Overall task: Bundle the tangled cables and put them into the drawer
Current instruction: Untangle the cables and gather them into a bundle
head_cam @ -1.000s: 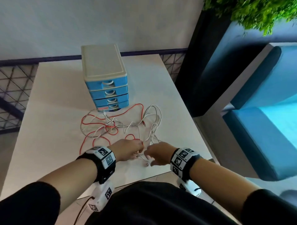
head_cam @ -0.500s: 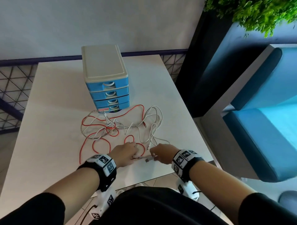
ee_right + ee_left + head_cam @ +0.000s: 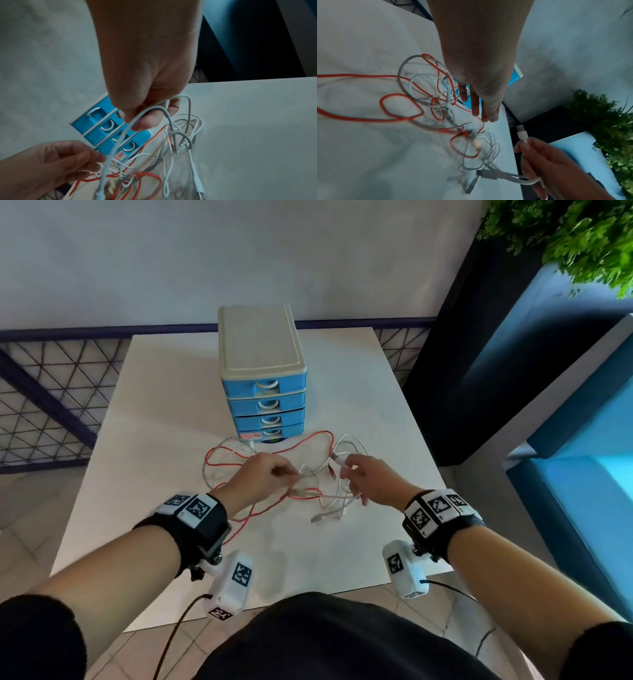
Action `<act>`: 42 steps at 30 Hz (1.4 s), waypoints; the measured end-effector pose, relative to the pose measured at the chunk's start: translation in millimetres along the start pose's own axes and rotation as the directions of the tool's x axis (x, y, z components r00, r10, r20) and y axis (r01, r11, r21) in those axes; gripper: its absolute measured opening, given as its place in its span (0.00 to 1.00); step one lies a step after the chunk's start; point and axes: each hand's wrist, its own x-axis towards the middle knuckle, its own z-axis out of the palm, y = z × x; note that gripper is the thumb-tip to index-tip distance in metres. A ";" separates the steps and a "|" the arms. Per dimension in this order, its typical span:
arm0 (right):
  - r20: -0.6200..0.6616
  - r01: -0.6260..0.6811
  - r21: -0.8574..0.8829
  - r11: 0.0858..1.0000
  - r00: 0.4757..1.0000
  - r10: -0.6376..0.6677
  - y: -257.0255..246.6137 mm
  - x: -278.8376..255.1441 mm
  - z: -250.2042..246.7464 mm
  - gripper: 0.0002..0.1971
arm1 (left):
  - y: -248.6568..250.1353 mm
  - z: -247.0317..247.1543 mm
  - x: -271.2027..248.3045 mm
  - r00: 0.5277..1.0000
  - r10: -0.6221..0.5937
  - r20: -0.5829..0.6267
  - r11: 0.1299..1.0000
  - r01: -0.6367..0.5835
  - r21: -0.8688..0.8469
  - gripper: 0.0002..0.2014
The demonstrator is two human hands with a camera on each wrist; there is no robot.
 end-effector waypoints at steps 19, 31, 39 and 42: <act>0.060 0.045 -0.056 0.997 0.997 -0.041 -21.7 17.1 -7.3 0.08 | 44.2 4.4 17.3 0.973 -0.122 0.194 0.986 0.141 -0.086 0.05; 0.198 -0.172 0.288 0.942 0.973 0.117 -19.3 17.7 -9.4 0.14 | 34.0 35.0 19.0 0.993 -0.116 -0.028 0.974 0.108 -0.199 0.13; 0.085 -0.144 0.527 0.838 0.990 0.116 -25.1 17.3 -13.2 0.14 | -26.2 67.1 -8.2 0.833 0.101 0.544 0.822 -0.377 0.426 0.09; 0.055 -0.133 0.467 0.874 0.991 0.121 -26.1 16.8 -14.9 0.14 | -30.0 75.5 -13.5 0.854 0.070 0.515 0.733 -0.394 0.555 0.10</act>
